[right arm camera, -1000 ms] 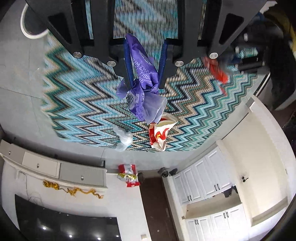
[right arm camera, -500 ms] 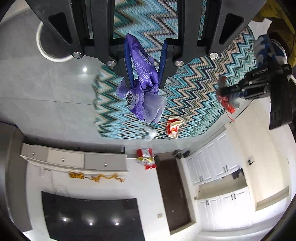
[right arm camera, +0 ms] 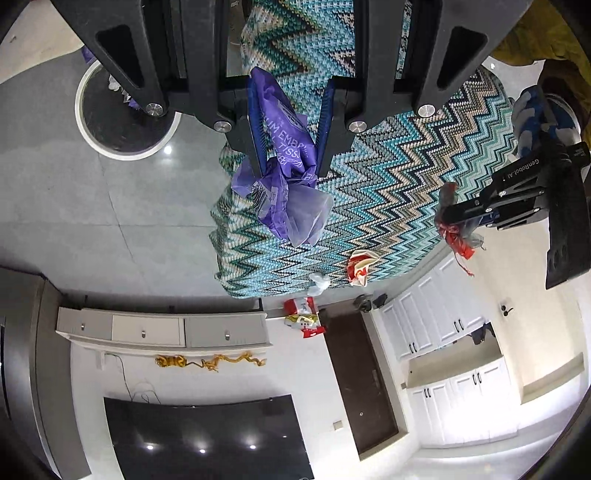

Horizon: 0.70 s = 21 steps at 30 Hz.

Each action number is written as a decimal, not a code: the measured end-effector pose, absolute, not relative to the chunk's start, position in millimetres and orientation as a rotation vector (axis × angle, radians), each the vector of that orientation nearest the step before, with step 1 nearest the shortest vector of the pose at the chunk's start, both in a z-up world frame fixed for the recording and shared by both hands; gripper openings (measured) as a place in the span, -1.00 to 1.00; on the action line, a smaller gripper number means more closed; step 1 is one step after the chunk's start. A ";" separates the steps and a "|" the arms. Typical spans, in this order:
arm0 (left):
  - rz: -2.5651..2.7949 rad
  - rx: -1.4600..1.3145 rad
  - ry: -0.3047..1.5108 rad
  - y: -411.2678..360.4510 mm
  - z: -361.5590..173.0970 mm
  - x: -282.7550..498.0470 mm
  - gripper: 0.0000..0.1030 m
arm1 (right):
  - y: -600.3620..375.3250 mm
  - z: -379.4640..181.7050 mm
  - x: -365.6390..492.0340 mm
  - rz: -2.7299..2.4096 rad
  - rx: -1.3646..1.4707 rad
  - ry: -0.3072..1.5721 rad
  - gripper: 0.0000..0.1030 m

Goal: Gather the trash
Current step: 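Carry the wrapper and purple bag over the white trash bin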

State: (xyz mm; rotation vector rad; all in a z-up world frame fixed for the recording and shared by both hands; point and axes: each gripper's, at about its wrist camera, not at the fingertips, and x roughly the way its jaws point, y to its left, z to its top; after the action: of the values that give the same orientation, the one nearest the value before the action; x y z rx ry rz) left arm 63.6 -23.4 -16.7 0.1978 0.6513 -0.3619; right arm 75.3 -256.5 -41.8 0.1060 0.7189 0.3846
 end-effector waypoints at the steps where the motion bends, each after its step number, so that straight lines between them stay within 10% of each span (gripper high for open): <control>1: -0.363 0.205 0.652 -27.2 -16.5 63.0 -0.70 | -258.3 -43.3 74.1 0.386 0.111 0.718 -0.50; 21: -0.471 0.362 0.692 -131.1 -27.0 75.5 -0.70 | -345.7 -80.5 54.6 0.257 0.261 0.717 -0.50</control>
State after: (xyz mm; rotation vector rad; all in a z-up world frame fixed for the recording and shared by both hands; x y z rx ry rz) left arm 75.5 -131.1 -27.0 0.3620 0.6917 -0.4714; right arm 54.6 -345.7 -80.5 0.2613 0.7167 0.2566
